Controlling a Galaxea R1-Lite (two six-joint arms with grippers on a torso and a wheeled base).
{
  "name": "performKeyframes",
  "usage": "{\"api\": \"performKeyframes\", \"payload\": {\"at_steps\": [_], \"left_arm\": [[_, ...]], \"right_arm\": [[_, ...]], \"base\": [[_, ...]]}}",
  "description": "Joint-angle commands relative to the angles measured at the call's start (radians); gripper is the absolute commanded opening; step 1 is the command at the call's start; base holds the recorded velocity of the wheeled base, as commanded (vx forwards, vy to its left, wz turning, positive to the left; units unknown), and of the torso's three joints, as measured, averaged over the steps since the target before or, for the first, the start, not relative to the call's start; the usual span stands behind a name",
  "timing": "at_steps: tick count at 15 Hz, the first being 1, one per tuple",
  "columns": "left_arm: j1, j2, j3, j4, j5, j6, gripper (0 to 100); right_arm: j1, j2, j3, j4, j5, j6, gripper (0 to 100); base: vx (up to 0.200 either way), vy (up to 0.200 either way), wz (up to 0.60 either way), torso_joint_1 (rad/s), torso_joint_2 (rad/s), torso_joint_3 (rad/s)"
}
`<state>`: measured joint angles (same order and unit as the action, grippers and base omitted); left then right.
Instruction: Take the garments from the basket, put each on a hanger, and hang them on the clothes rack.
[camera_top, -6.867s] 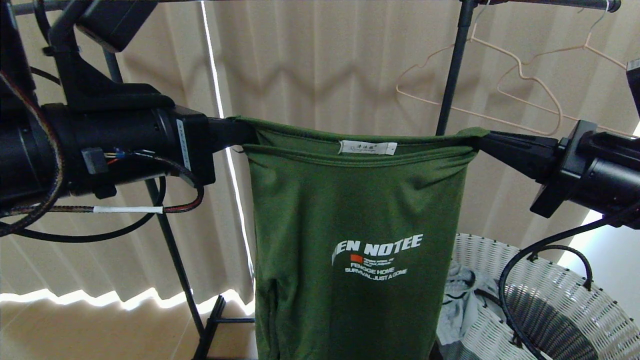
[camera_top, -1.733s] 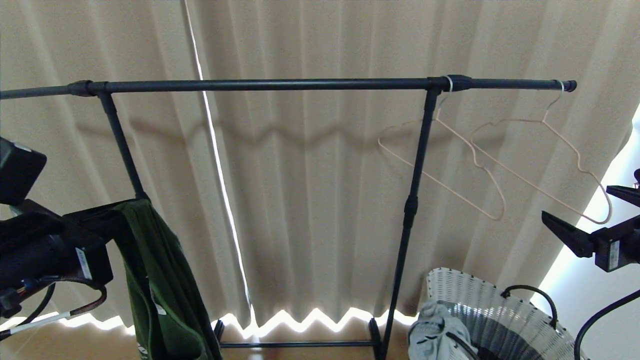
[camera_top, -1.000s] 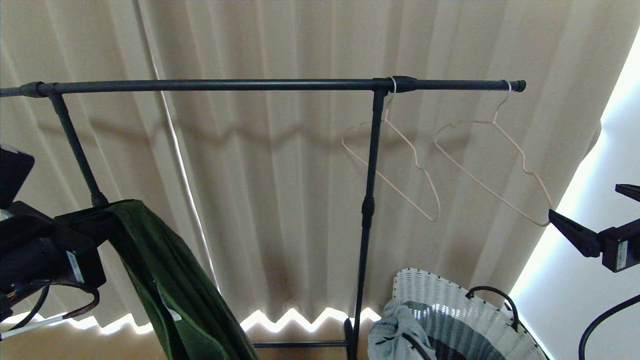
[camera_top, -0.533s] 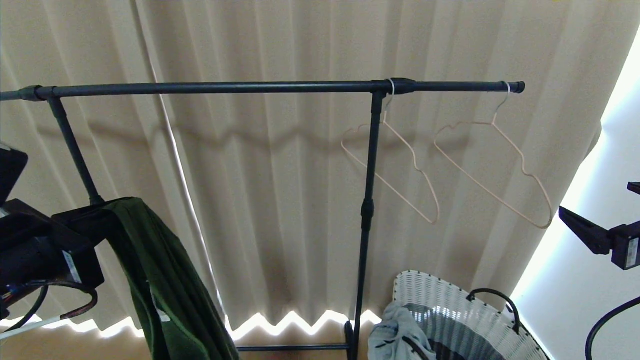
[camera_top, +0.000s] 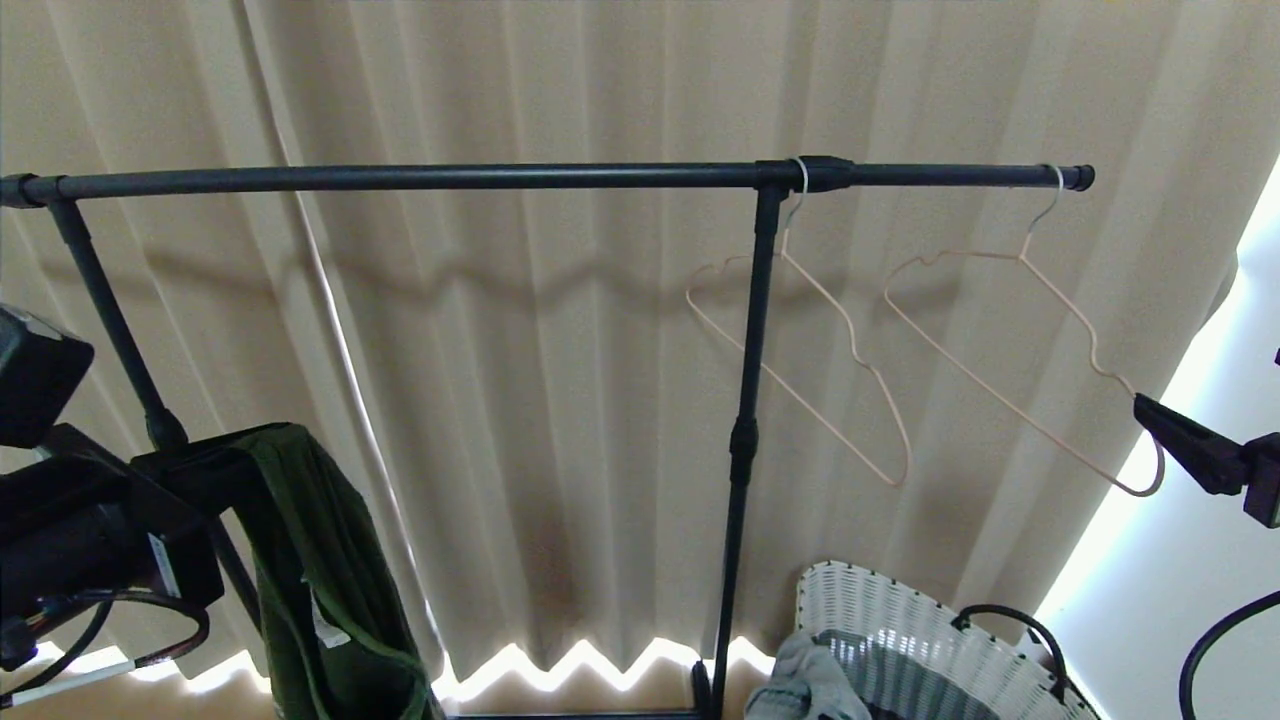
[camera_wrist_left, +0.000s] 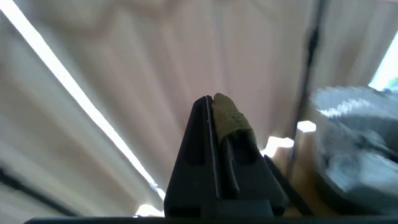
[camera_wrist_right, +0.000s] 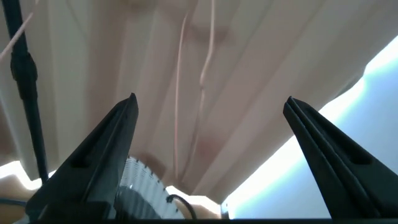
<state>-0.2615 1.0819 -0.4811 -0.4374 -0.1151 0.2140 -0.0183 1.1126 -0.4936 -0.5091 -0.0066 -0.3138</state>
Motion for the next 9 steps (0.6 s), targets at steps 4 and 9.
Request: {"api": "performKeyframes", "payload": {"at_steps": [4, 9], "left_arm": [[-0.008, 0.013, -0.017, 0.002, -0.072, -0.005, 0], [-0.056, 0.009, -0.014, 0.0, -0.101, -0.004, 0]], "right_arm": [[0.0, 0.044, -0.237, 0.317, 0.0, 0.062, 100], [-0.014, 0.34, -0.537, 0.491, -0.01, 0.133, 100]], "base": [[0.0, 0.0, 0.0, 0.0, 0.0, 0.0], [0.0, 0.0, 0.0, 0.0, 0.0, 0.0]]}}
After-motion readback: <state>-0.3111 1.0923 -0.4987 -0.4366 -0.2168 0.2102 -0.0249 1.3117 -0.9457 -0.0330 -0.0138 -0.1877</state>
